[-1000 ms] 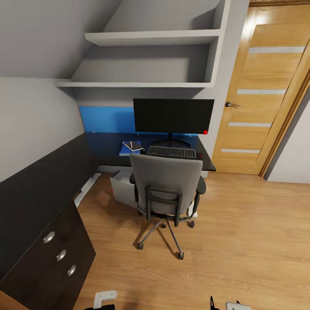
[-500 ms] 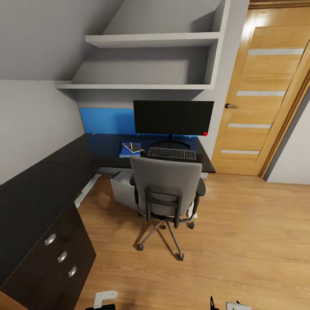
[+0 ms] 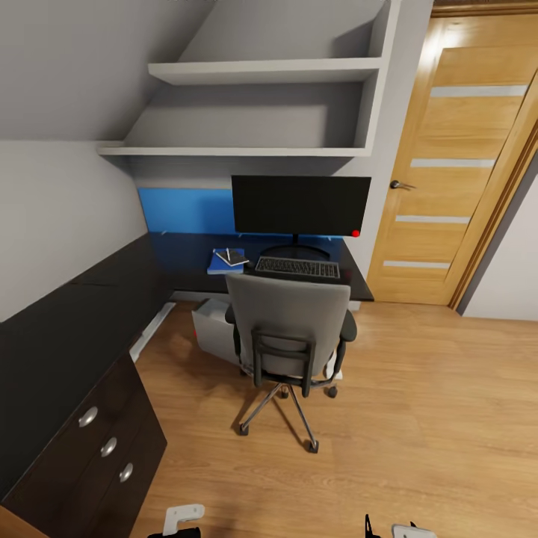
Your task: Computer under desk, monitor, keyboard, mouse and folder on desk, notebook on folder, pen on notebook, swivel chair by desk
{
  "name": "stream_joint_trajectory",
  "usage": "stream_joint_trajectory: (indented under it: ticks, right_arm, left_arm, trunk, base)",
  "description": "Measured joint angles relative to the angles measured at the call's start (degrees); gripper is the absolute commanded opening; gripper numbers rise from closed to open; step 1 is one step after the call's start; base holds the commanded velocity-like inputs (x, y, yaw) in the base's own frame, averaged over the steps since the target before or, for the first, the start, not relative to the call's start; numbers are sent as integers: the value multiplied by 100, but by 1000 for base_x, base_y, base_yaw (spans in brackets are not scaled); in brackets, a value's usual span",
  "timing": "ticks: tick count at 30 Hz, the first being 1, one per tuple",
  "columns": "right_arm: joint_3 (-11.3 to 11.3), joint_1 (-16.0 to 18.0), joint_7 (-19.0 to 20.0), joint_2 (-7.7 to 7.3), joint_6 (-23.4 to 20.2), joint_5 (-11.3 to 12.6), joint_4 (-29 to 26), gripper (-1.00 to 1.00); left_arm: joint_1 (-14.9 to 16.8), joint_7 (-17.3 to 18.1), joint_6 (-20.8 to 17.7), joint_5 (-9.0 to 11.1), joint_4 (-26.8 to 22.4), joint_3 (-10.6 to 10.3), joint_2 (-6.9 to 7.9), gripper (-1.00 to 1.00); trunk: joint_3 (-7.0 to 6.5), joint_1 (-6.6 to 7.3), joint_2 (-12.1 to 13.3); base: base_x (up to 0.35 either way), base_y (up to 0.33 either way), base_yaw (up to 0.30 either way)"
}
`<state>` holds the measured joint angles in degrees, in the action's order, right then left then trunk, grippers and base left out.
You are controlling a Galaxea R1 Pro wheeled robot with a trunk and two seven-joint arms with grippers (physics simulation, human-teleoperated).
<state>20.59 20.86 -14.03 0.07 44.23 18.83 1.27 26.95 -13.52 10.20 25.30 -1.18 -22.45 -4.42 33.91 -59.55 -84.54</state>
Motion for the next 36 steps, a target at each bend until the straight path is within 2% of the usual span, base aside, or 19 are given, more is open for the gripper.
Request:
stream_joint_trajectory:
  ticks: [4, 9, 36]
  right_arm:
    - [-1, 0, 0, 0, 0, 0, 0, 100]
    - [-1, 0, 0, 0, 0, 1, 0, 100]
    - [1, 0, 0, 0, 0, 1, 0, 100]
  left_arm:
    - [0, 0, 0, 0, 0, 0, 1, 100]
    - [0, -1, 0, 0, -1, 0, 3, 100]
    - [0, -5, -10, 6, 0, 17, 9, 100]
  trunk:
    - [-72, 88, 160]
    - [-72, 89, 162]
    - [-557, 681, 1244]
  base:
    - [0, 0, 0]
    - [0, 0, 0]
    - [0, 0, 0]
